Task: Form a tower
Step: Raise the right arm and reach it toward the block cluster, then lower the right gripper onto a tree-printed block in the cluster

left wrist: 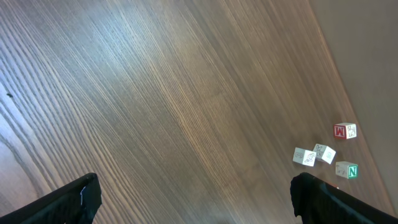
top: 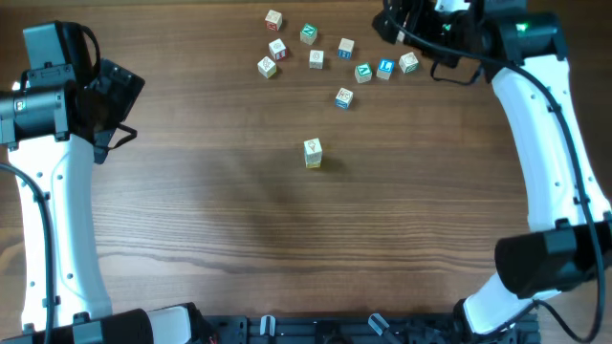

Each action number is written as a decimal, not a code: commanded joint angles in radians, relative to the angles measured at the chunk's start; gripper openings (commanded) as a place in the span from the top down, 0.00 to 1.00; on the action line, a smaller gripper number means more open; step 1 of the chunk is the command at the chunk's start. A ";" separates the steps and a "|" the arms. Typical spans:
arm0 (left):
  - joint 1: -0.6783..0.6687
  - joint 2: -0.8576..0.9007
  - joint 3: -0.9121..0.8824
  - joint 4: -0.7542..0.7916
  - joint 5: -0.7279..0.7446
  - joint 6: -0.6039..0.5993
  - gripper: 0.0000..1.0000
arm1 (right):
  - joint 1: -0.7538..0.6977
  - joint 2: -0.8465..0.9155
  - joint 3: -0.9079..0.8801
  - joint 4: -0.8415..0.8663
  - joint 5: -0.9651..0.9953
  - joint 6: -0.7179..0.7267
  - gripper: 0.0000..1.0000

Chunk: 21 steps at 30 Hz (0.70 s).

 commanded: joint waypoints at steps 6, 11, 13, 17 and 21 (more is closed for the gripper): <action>0.005 -0.013 0.008 0.000 -0.006 -0.005 0.00 | 0.145 0.089 0.022 0.034 -0.006 -0.078 0.00; 0.005 -0.013 0.007 0.000 -0.006 -0.005 0.00 | 0.188 0.113 0.007 0.027 0.129 -0.084 0.00; 0.005 -0.013 0.007 0.000 -0.006 -0.005 0.00 | 0.187 0.113 0.007 0.040 0.212 -0.073 0.00; 0.005 -0.013 0.007 0.000 -0.006 -0.005 0.00 | 0.187 0.127 0.006 0.064 0.298 -0.024 0.00; 0.005 -0.013 0.007 0.000 -0.006 -0.005 0.00 | 0.187 0.232 0.004 0.093 0.332 0.047 0.00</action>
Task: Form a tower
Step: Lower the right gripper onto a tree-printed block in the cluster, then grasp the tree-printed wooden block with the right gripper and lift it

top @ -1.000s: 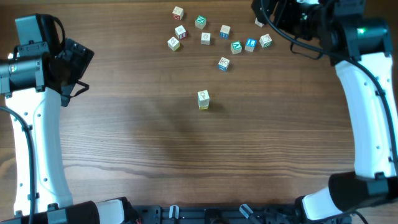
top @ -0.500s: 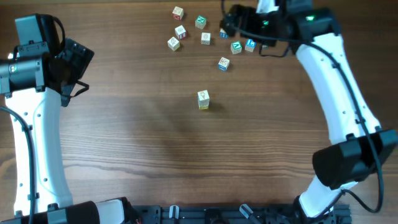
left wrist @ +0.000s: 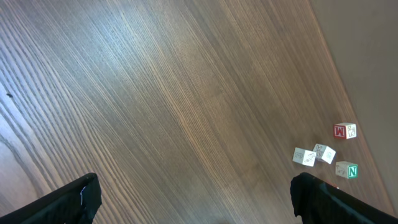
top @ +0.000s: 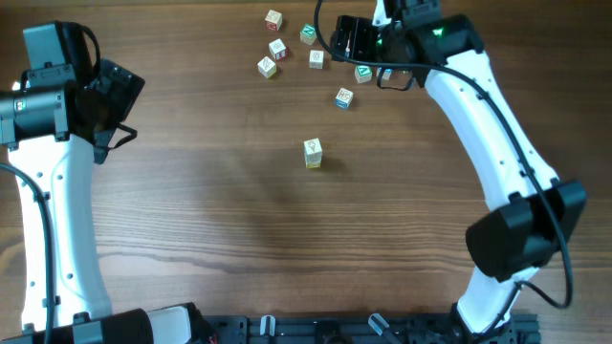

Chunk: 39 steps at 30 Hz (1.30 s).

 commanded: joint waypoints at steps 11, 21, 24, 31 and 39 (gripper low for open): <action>0.005 -0.013 0.007 0.000 -0.006 -0.005 0.00 | 0.008 0.338 0.004 0.106 0.106 0.154 0.00; 0.005 -0.013 0.007 0.000 -0.006 -0.005 0.00 | 0.022 0.425 0.004 0.090 0.121 0.283 0.23; 0.005 -0.013 0.008 0.001 -0.006 -0.005 0.00 | 0.036 0.426 0.001 0.091 0.124 0.283 0.28; 0.005 -0.013 0.008 0.000 -0.006 -0.005 0.00 | 0.101 0.429 -0.011 0.078 0.260 0.309 0.36; 0.005 -0.013 0.007 0.000 -0.006 -0.005 0.00 | 0.102 0.444 -0.011 0.037 0.270 0.308 0.55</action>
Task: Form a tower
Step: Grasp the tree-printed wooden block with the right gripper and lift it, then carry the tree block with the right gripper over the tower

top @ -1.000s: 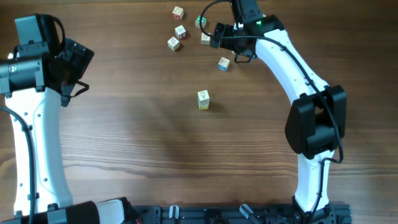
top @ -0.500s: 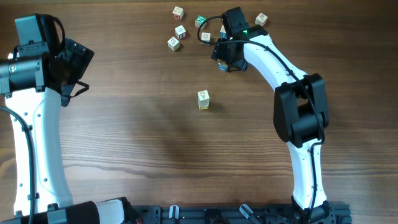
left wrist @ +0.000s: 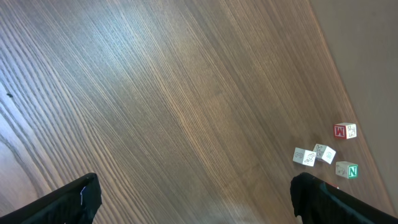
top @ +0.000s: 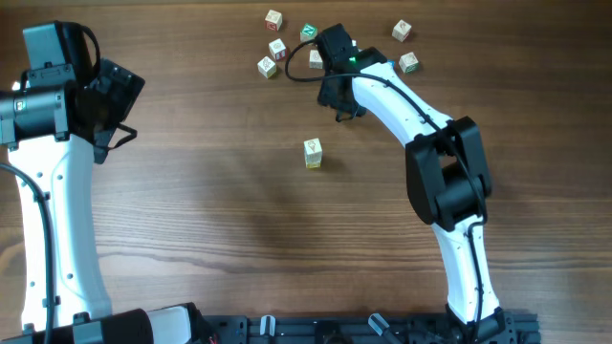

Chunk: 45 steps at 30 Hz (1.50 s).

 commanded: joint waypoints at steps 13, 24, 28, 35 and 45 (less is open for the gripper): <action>0.005 -0.013 0.007 0.000 -0.006 -0.005 0.00 | -0.002 -0.065 0.073 -0.185 -0.018 -0.185 0.74; 0.005 -0.013 0.008 0.000 -0.006 -0.005 0.00 | -0.001 -0.557 0.073 -0.497 -0.240 -0.360 0.74; 0.005 -0.013 0.007 0.000 -0.006 -0.005 0.00 | -0.001 -0.595 0.070 -0.622 -0.320 -0.420 0.74; 0.005 -0.013 0.007 0.000 -0.006 -0.005 0.00 | 0.004 -0.594 -0.005 -0.561 -0.316 -0.488 0.75; 0.005 -0.013 0.008 0.000 -0.006 -0.005 0.00 | 0.138 -0.594 -0.215 -0.361 -0.198 -0.378 0.74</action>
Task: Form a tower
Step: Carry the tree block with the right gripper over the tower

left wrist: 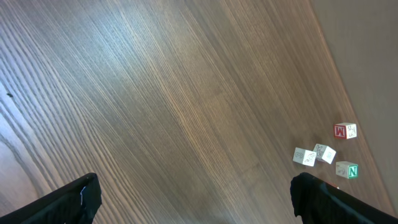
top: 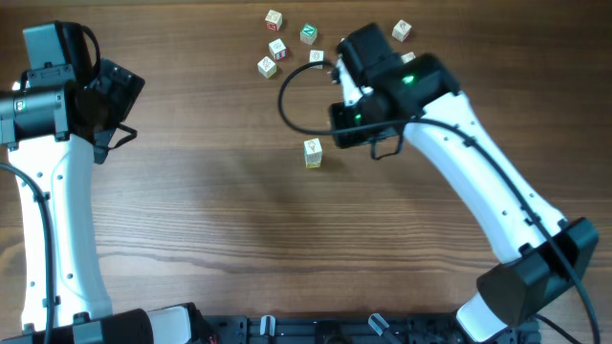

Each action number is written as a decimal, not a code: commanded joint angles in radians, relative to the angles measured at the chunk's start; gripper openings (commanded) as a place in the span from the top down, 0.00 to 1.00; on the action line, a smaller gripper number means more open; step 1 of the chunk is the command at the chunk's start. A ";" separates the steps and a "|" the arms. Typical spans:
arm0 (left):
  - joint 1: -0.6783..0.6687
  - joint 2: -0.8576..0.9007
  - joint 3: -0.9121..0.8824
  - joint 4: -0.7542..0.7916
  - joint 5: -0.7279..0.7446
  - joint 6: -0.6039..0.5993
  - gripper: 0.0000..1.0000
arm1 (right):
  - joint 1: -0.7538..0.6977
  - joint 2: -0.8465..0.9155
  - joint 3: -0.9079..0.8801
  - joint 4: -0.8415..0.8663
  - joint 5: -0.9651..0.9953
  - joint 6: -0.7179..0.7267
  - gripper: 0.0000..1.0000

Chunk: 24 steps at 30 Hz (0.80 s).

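Note:
A short stack of yellow-sided blocks (top: 313,153) stands mid-table. My right gripper (top: 356,122) hovers just right of it, a little farther back. Its jaws are hidden under the wrist, so whether they hold a block does not show. Loose letter blocks lie at the back: a red-sided one (top: 273,18), a green one (top: 308,34) and others (top: 267,66). My left gripper (left wrist: 196,200) is open with nothing between its fingers, raised at the left edge (top: 115,96). Its wrist view shows a red M block (left wrist: 345,130) and a green N block (left wrist: 347,169).
Another loose block (top: 403,31) lies at the back right beyond the right arm. The right arm (top: 478,191) slants across the right half of the wooden table (top: 239,248). The table's far edge (left wrist: 336,74) borders the blocks.
My right gripper was over the blue-sided block behind the stack; now it is nearer, just right of the stack. That block no longer shows. The left arm has not moved.
My right gripper was first at the back right corner by the loose blocks. Then it was over the middle of the cluster, then above the lone blue-sided block. Now it is beside the stack. The left gripper stayed open and still throughout.

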 commanded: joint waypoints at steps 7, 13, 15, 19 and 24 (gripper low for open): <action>0.005 -0.013 0.007 0.000 -0.006 -0.005 0.00 | 0.090 0.010 -0.122 0.161 0.121 0.084 0.73; 0.005 -0.013 0.007 0.000 -0.006 -0.005 0.00 | 0.090 0.049 -0.132 0.164 0.118 0.099 0.74; 0.005 -0.013 0.007 0.000 -0.006 -0.005 0.00 | 0.090 0.068 -0.132 0.167 0.116 0.100 0.74; 0.005 -0.013 0.007 0.000 -0.006 -0.005 0.00 | 0.090 0.098 -0.132 0.186 0.087 0.101 0.75; 0.005 -0.013 0.008 0.000 -0.006 -0.005 0.00 | 0.090 0.107 -0.132 0.210 0.075 0.126 0.74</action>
